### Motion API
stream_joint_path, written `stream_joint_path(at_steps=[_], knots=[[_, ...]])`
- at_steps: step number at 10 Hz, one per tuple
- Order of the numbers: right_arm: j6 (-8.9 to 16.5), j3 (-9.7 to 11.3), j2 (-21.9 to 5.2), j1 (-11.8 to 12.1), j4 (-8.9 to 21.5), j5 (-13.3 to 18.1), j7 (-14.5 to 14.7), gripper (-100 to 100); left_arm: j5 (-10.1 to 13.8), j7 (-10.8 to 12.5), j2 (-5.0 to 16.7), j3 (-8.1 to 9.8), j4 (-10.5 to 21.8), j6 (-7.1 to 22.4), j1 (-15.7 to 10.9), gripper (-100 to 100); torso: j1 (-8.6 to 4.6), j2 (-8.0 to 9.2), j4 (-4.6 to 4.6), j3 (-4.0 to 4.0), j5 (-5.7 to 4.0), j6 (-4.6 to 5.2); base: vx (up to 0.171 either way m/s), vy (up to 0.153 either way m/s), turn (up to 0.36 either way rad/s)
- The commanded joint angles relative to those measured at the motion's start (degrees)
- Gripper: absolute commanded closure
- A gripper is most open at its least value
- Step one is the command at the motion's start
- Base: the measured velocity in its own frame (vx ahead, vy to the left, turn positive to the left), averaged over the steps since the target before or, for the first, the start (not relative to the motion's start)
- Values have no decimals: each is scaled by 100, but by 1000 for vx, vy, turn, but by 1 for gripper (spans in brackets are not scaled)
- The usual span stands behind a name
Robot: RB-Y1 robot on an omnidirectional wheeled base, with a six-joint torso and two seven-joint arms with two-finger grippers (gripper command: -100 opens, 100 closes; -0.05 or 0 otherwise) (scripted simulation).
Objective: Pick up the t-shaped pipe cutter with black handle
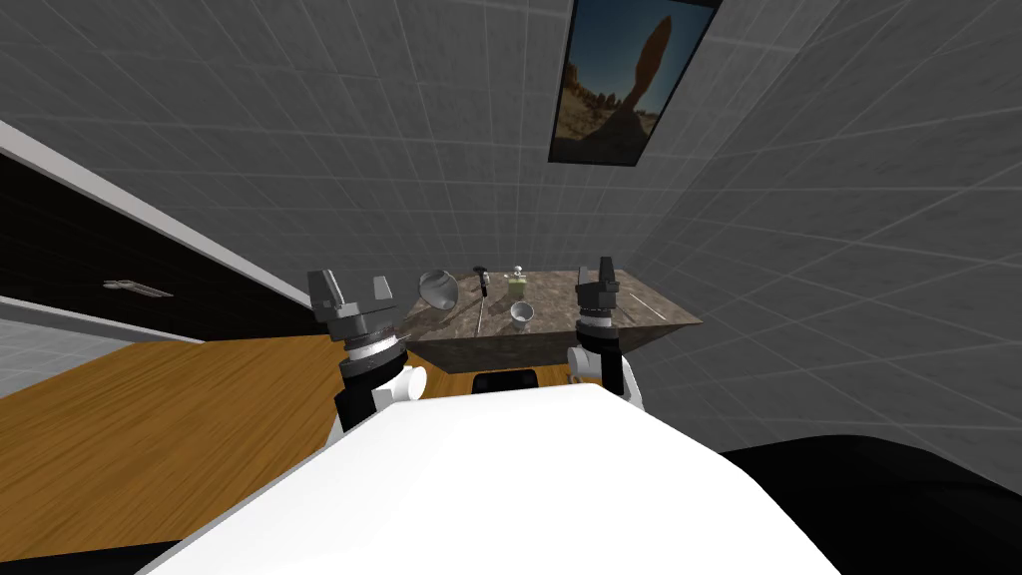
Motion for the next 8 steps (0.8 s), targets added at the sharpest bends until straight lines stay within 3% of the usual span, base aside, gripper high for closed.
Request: stream_joint_path(at_steps=[1, 4, 8], knots=[[0, 0, 0, 0, 0, 0, 0, 0, -48, 20, 190, -15, 30, 27, 1, -100, 0, 0, 0, 0, 0, 0, -6, -1, -40], [0, 0, 0, 0, 0, 0, 0, 0, -238, 101, 628, -66, 151, 138, 7, -100, 2, 9, 2, 5, 0, 1, -25, 0, -73], [0, 0, 0, -1, 0, 0, 0, 0, -673, 286, 1142, -157, 442, 402, 30, -100, 1, 16, 4, 9, 0, 1, -42, -1, -120]])
